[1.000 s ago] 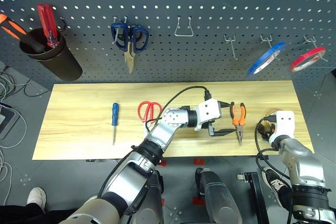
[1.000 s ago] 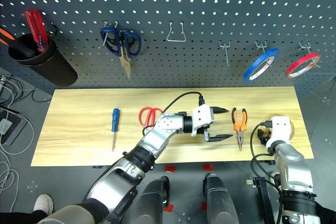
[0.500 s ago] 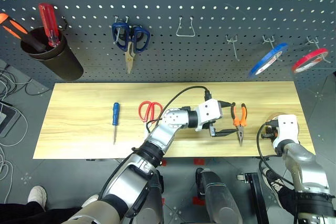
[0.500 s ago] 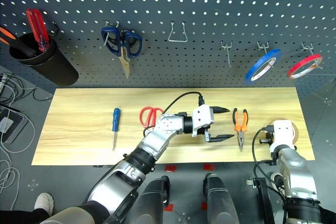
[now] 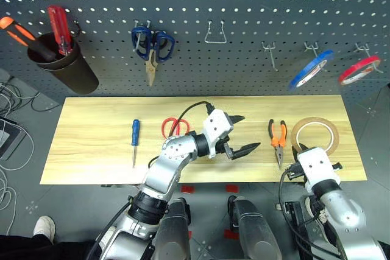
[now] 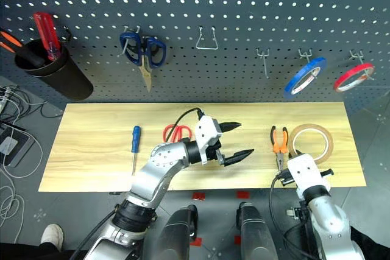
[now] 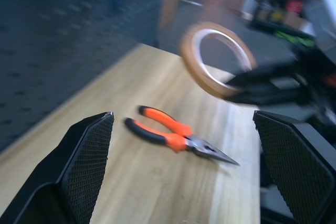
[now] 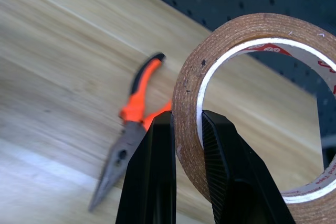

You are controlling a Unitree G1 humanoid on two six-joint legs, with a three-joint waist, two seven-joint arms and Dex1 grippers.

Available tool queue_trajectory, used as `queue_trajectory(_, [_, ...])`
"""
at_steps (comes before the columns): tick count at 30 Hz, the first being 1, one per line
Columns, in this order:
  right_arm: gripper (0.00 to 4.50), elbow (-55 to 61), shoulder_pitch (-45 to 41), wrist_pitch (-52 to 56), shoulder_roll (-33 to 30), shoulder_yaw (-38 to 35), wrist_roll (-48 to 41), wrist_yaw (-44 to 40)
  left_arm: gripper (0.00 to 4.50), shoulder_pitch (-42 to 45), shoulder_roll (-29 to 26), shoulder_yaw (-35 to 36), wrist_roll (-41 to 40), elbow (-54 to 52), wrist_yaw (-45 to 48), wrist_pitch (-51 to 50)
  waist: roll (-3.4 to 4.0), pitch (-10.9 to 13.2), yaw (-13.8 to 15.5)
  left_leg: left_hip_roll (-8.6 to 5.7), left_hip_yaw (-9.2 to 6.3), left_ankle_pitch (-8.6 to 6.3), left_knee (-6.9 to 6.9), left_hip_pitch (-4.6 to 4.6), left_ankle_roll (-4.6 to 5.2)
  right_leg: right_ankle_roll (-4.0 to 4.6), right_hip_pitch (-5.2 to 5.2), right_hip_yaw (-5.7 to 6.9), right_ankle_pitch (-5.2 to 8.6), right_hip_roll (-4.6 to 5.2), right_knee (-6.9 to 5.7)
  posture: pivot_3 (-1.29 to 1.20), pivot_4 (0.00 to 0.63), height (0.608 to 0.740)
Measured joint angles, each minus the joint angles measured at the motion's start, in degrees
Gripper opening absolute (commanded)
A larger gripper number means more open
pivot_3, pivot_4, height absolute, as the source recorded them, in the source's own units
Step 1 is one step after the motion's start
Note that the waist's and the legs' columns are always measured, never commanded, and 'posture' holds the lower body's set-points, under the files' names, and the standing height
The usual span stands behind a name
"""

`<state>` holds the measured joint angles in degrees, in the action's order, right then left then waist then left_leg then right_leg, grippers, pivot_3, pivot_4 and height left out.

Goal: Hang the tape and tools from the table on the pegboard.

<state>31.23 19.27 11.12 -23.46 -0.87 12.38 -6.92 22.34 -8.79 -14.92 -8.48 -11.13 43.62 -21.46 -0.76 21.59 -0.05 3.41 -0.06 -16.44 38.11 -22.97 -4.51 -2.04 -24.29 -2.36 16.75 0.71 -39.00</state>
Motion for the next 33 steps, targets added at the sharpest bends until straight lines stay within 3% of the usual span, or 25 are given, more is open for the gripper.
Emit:
queue_trajectory(6, [0.43, 0.63, 1.85, -16.97, -1.06, 3.17, 7.72, 2.61, 4.50, -4.24, -3.90, 3.02, -3.05, -9.78, -3.44, -8.63, -0.13, -1.29, -0.14, 0.02, -0.02, 0.03, -0.02, 0.09, -0.05, 0.00, 0.07, 0.02, 0.00, -0.03, -0.02, 0.04, 0.286, 0.740])
queue_trajectory(10, [0.43, -4.93, -7.26, -23.77, -1.40, 4.99, 11.65, 3.38, 4.50, -4.79, -5.01, 4.33, -4.10, -12.59, -6.08, -11.19, -0.48, -1.81, -0.03, 0.00, -0.02, 0.03, 0.01, 0.09, -0.04, 0.02, 0.10, 0.02, -0.01, -0.02, -0.01, 0.06, 0.293, 0.740])
queue_trajectory(23, [0.43, -23.38, -24.66, -34.71, -2.26, 6.60, 13.87, 3.60, 4.50, 1.31, 1.03, 1.44, -4.54, -11.02, -12.83, -12.64, -0.55, -1.87, 0.62, -0.03, -0.06, 0.03, 0.10, 0.07, 0.01, 0.08, 0.11, 0.05, -0.05, 0.02, -0.11, 0.08, 0.297, 0.740])
queue_trajectory(33, [0.43, -32.15, -33.60, -38.94, -2.34, 6.64, 15.70, 5.26, 4.50, 3.25, 1.69, 0.60, -4.53, -7.76, -12.99, -10.20, -0.55, -1.87, 0.54, -0.01, -0.04, 0.03, 0.11, 0.07, 0.04, 0.11, 0.10, 0.05, -0.07, 0.02, -0.14, 0.08, 0.297, 0.740])
